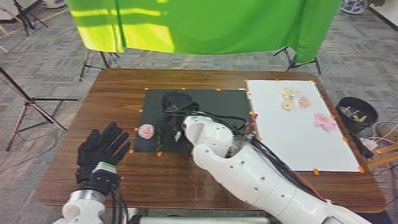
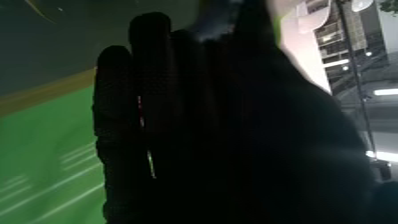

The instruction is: Arrange flowers

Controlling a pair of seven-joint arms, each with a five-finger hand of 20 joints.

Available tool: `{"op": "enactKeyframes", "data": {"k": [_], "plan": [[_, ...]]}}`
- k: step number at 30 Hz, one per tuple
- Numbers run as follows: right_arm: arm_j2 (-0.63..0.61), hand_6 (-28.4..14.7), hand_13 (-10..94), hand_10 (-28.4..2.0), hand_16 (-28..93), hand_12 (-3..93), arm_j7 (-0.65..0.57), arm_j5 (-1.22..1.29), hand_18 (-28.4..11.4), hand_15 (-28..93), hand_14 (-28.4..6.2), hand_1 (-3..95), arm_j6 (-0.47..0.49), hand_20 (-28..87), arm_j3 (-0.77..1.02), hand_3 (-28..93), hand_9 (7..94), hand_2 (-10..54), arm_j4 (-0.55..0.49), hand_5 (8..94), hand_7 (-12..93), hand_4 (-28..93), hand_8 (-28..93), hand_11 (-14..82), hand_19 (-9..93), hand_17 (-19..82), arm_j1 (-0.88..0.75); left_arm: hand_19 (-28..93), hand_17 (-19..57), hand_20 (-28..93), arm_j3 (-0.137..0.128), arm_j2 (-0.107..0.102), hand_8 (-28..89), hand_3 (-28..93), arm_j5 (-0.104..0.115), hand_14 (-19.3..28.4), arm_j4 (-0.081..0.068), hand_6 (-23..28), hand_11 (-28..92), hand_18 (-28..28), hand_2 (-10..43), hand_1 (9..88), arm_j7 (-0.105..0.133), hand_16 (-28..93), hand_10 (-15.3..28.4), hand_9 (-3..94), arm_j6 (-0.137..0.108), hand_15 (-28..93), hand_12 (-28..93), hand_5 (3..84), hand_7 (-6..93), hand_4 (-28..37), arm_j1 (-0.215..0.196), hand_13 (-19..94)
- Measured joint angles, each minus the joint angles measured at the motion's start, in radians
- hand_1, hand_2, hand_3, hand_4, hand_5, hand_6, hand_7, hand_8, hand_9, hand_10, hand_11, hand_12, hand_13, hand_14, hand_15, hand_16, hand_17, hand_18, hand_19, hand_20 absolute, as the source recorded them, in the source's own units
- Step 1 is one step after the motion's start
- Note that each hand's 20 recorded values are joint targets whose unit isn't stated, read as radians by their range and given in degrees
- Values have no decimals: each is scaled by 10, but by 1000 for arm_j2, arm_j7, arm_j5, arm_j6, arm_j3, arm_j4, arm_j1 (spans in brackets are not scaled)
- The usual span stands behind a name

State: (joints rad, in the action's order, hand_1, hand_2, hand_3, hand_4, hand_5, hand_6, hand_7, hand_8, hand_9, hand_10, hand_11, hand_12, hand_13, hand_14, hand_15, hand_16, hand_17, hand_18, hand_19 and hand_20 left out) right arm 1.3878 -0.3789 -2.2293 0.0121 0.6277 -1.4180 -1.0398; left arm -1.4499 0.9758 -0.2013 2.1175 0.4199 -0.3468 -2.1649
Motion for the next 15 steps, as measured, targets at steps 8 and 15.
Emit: {"op": "enactKeyframes", "data": {"k": [8, 15], "plan": [[-7, -1, 610, -118, 240, 178, -2, -5, -162, 339, -89, 815, -13, 338, -8, 2, 659, -95, 1, 662, 352, -146, -8, 158, 616, 259, 3, 375, -75, 94, -1, 1, -90, 723, 0, 166, 0, 111, 287, 148, 156, 278, -1, -88, 165, 320, 0, 409, 106, 427, 174, -283, 0, 216], [-11, 11, 619, -119, 226, 161, -3, -4, -171, 348, -92, 669, -10, 314, -9, 359, 653, -95, 0, 623, 205, -282, -128, 139, 628, 260, 3, 375, -75, 94, -5, 2, -90, 723, 0, 166, 0, 111, 287, 148, 156, 278, -1, -88, 167, 323, 0, 410, 106, 428, 174, -283, -4, 217]]}}
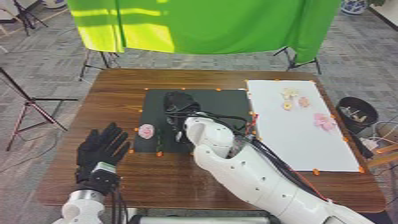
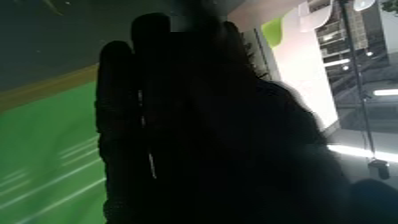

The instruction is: Arrange flowers

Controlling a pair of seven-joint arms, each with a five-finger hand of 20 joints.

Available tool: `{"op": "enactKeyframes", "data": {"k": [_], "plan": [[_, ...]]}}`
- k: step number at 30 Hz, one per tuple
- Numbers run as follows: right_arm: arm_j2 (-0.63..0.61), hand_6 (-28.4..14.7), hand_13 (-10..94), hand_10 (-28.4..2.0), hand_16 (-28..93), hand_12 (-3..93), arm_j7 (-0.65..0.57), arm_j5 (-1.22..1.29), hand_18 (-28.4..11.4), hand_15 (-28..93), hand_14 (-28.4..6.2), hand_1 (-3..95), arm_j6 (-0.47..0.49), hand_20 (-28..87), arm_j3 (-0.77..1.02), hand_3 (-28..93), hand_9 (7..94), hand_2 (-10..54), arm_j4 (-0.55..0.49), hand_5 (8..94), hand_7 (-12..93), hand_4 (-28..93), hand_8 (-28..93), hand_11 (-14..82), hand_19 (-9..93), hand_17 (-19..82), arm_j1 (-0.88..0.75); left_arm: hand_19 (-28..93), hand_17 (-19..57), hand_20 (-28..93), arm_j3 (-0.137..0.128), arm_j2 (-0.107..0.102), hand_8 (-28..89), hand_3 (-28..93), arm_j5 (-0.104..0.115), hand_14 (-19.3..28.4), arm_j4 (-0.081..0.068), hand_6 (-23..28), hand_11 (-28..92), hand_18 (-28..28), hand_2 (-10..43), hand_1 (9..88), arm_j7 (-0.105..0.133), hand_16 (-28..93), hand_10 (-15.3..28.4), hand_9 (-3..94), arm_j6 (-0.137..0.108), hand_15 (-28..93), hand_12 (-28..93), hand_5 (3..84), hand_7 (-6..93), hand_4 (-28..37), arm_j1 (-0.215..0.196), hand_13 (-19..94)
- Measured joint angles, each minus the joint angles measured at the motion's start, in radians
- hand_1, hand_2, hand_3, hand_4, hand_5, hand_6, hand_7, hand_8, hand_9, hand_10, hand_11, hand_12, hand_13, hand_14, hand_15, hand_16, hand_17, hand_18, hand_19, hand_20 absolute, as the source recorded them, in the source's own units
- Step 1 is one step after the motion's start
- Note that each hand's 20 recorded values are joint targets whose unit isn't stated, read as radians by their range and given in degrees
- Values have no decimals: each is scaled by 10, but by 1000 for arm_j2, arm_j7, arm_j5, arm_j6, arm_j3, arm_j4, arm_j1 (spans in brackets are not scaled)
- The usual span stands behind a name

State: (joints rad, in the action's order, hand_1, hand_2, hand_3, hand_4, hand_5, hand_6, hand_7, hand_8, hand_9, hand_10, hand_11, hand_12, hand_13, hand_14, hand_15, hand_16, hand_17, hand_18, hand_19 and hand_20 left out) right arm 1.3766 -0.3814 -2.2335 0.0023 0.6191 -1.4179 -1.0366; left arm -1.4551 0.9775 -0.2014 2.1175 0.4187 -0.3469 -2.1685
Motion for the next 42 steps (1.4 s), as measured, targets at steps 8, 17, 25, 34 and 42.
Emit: {"op": "enactKeyframes", "data": {"k": [8, 17, 25, 34, 42], "plan": [[-5, 1, 613, -123, 220, 154, -11, 10, -178, 342, -101, 626, -20, 307, -10, 351, 624, -95, -2, 600, 201, -279, -134, 118, 622, 258, 1, 375, -75, 94, 0, 1, -90, 724, 0, 165, 0, 111, 287, 148, 157, 277, -1, -88, 167, 324, 0, 411, 106, 429, 173, -283, -2, 218], [-21, -6, 612, -128, 201, 147, -37, 51, -187, 356, -105, 462, -24, 285, 28, 780, 624, -95, -22, 599, 208, -283, -142, 126, 637, 255, 2, 375, -75, 94, -9, 5, -90, 725, 0, 165, 1, 111, 287, 148, 157, 277, 1, -89, 166, 325, 0, 410, 106, 429, 173, -283, -10, 218], [-29, -9, 598, -129, 202, 147, -57, 13, -187, 347, -104, 486, 35, 277, 46, 842, 611, -95, -16, 587, 203, -282, -143, 125, 633, 247, 7, 375, -75, 94, -11, 5, -89, 725, 1, 165, 2, 111, 288, 148, 157, 276, 0, -88, 166, 324, 0, 410, 106, 429, 173, -283, -18, 218], [-23, -13, 593, -131, 202, 148, -34, -58, -188, 344, -105, 478, 125, 276, 39, 832, 604, -95, -26, 576, 194, -282, -140, 121, 631, 242, -19, 374, -75, 94, -10, 6, -90, 725, 0, 166, 1, 111, 288, 148, 157, 276, -5, -88, 165, 323, 1, 410, 106, 429, 173, -283, -14, 218], [-13, -16, 598, -138, 199, 147, -52, -51, -193, 351, -110, 467, 72, 280, 6, 809, 614, -95, -24, 584, 190, -283, -137, 125, 640, 242, -20, 374, -75, 94, -6, 6, -90, 725, -1, 166, 0, 111, 288, 148, 157, 276, -11, -88, 167, 324, 1, 410, 106, 428, 173, -283, -6, 218]]}}
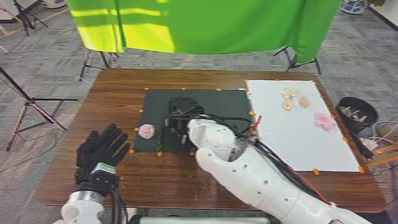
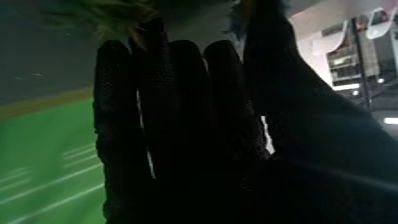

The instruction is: Arrange flowers

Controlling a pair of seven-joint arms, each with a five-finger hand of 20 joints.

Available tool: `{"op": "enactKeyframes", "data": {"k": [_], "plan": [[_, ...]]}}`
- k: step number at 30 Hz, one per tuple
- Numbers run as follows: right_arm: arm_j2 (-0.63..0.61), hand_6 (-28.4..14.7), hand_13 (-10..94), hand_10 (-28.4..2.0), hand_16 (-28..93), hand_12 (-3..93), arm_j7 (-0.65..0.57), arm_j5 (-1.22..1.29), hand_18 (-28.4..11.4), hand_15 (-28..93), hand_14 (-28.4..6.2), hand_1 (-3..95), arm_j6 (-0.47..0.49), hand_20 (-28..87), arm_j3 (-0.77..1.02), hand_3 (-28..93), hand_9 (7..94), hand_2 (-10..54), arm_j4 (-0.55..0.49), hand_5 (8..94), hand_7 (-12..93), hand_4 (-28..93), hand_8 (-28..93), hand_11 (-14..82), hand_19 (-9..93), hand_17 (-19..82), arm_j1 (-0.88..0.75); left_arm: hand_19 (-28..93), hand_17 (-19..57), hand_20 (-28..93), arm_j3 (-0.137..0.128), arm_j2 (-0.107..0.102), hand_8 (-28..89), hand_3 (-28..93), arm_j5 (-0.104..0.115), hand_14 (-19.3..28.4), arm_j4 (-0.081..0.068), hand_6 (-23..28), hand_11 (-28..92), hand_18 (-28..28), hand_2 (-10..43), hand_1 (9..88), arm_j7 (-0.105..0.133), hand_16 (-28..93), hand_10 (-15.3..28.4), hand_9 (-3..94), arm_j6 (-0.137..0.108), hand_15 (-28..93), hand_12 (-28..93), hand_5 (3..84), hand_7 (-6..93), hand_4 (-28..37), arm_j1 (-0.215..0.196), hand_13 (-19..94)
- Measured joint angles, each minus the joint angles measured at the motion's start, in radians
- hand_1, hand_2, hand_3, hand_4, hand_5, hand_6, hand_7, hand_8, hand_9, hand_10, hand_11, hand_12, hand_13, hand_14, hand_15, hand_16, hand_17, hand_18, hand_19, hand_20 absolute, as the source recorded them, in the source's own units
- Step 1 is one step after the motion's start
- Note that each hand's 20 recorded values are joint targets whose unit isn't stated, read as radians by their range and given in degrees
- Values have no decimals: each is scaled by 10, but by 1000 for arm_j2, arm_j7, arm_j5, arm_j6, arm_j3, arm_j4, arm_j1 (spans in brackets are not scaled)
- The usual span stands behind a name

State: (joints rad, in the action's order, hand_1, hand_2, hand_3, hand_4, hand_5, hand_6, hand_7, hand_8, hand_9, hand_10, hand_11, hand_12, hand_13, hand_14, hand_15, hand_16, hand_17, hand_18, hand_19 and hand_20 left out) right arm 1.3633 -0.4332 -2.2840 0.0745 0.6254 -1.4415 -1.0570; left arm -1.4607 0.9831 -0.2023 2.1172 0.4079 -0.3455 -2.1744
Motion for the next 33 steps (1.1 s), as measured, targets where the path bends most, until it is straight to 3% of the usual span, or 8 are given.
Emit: {"op": "enactKeyframes", "data": {"k": [8, 17, 29, 33], "plan": [[4, -20, 598, -142, 194, 146, -30, 1, -196, 358, -113, 457, -27, 280, -7, 805, 614, -95, 3, 588, 185, -283, -134, 125, 645, 241, 4, 374, -75, 94, 3, 0, -90, 725, 0, 166, -1, 111, 289, 148, 157, 276, 0, -88, 166, 323, 0, 411, 106, 429, 173, -283, 3, 218], [-9, -28, 576, -152, 191, 145, -38, 47, -198, 359, -121, 441, 6, 275, -3, 817, 593, -95, -31, 570, 177, -283, -133, 119, 640, 230, 4, 374, -75, 94, 2, 2, -90, 725, 1, 166, -1, 111, 287, 148, 157, 276, 1, -88, 167, 323, 0, 410, 106, 429, 173, -283, 2, 218], [-84, -33, 547, -161, 179, 141, -38, 131, -201, 346, -132, 424, 91, 270, 77, 808, 559, -95, -223, 551, 159, -283, -126, 104, 640, 226, -7, 374, -75, 94, -13, 15, -90, 726, 2, 166, 2, 111, 287, 148, 157, 275, 9, -88, 166, 323, 0, 409, 106, 428, 173, -283, -19, 218], [-153, -33, 540, -160, 174, 139, -39, 135, -201, 331, -132, 420, 93, 268, 163, 803, 551, -95, -325, 551, 156, -283, -122, 97, 642, 224, -36, 374, -75, 94, -21, 19, -90, 726, 2, 166, 8, 110, 287, 148, 157, 275, 24, -88, 166, 323, 1, 409, 106, 428, 173, -283, -35, 218]]}}
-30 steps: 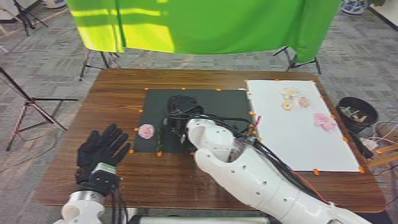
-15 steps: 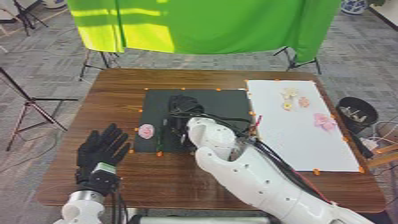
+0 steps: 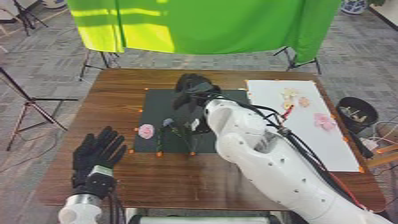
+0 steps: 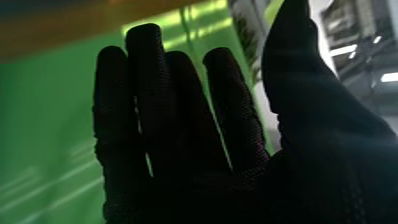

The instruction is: Arrange flowers

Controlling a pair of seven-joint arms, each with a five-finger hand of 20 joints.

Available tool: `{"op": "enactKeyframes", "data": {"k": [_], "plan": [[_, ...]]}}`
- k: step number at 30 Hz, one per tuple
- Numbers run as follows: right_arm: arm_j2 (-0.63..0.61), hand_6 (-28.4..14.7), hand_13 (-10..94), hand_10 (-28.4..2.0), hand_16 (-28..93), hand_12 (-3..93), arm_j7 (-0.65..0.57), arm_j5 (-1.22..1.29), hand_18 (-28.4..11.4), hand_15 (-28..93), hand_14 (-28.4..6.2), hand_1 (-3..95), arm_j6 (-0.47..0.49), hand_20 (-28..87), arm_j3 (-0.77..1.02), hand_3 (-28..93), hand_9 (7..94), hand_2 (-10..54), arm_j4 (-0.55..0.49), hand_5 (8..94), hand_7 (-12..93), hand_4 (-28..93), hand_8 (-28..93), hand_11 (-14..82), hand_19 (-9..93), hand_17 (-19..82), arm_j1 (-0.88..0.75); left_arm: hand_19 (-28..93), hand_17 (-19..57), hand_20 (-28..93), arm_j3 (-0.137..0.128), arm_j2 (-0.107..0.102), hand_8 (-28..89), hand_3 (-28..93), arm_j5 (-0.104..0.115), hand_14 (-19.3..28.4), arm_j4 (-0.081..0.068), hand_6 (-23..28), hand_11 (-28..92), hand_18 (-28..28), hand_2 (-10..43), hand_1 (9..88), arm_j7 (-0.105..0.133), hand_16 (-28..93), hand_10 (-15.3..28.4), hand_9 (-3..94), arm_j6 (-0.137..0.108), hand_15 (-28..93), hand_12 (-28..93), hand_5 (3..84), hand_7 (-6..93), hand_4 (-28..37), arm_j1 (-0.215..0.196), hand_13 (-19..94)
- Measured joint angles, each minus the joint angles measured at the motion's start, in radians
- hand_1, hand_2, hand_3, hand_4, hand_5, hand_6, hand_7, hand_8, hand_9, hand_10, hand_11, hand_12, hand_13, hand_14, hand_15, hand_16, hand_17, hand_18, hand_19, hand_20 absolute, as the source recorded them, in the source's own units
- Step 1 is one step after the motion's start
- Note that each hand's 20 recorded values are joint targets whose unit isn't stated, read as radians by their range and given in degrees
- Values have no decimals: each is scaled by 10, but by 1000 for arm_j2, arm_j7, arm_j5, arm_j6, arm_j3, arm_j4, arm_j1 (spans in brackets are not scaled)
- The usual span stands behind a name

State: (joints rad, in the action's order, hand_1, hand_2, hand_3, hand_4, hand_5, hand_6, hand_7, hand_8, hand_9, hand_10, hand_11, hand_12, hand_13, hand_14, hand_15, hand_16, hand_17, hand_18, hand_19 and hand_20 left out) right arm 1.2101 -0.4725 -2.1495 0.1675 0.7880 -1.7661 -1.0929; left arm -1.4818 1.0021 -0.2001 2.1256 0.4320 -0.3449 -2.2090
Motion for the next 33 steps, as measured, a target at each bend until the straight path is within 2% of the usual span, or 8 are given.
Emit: {"op": "enactKeyframes", "data": {"k": [5, 11, 16, 20, 29, 32, 33], "plan": [[-131, -38, 532, -167, 173, 139, -30, 17, -201, 322, -137, 415, 3, 267, 159, 800, 544, -95, -67, 547, 150, -283, -121, 93, 641, 222, -49, 374, -75, 94, -12, -1, -90, 725, 1, 165, 8, 110, 284, 148, 156, 275, 24, -87, 165, 324, 5, 408, 105, 428, 172, -283, -19, 219], [-321, -43, 518, -169, 166, 137, -181, 67, -201, 302, -142, 417, 0, 262, 347, 799, 523, -95, -77, 535, 142, -283, -116, 84, 638, 222, -139, 373, -74, 94, -21, -5, -89, 724, 1, 165, 10, 109, 286, 148, 157, 275, 51, -87, 165, 326, 11, 410, 107, 429, 173, -283, -25, 221], [-429, -42, 477, -156, 152, 124, -258, 94, -200, 232, -143, 445, 9, 247, 509, 808, 470, -95, -78, 509, 142, -282, -117, 63, 628, 221, -269, 373, -74, 95, -23, -6, -90, 724, 2, 165, 11, 109, 286, 148, 157, 275, 58, -87, 165, 327, 11, 411, 106, 430, 174, -283, -27, 222], [-451, -41, 476, -149, 155, 121, -303, 99, -201, 223, -142, 458, 47, 246, 581, 810, 466, -95, -55, 502, 143, -282, -118, 65, 631, 220, -338, 373, -74, 95, -26, -6, -90, 726, 8, 165, 11, 110, 288, 148, 158, 274, 64, -88, 165, 328, 8, 411, 106, 430, 175, -283, -31, 223], [-451, -35, 503, -128, 169, 117, -322, 137, -204, 236, -133, 473, 145, 258, 586, 804, 490, -95, -5, 501, 140, -283, -118, 74, 661, 228, -362, 375, -75, 95, -28, -6, -91, 726, 15, 166, 14, 110, 290, 149, 159, 275, 73, -88, 166, 329, 6, 412, 105, 432, 177, -283, -42, 224], [-446, -30, 543, -130, 184, 119, -325, 146, -205, 292, -125, 503, 173, 273, 581, 798, 515, -95, 7, 529, 149, -282, -120, 83, 703, 244, -361, 375, -75, 95, -28, -4, -91, 727, 15, 166, 15, 110, 290, 148, 159, 275, 72, -88, 166, 330, 6, 412, 105, 433, 177, -283, -42, 224], [-444, -26, 572, -128, 187, 122, -327, 147, -206, 324, -118, 519, 187, 275, 576, 790, 551, -95, 14, 551, 151, -282, -125, 95, 714, 249, -360, 374, -74, 95, -28, -4, -91, 727, 15, 166, 15, 110, 290, 148, 159, 275, 72, -88, 166, 330, 5, 411, 105, 433, 177, -283, -42, 224]]}}
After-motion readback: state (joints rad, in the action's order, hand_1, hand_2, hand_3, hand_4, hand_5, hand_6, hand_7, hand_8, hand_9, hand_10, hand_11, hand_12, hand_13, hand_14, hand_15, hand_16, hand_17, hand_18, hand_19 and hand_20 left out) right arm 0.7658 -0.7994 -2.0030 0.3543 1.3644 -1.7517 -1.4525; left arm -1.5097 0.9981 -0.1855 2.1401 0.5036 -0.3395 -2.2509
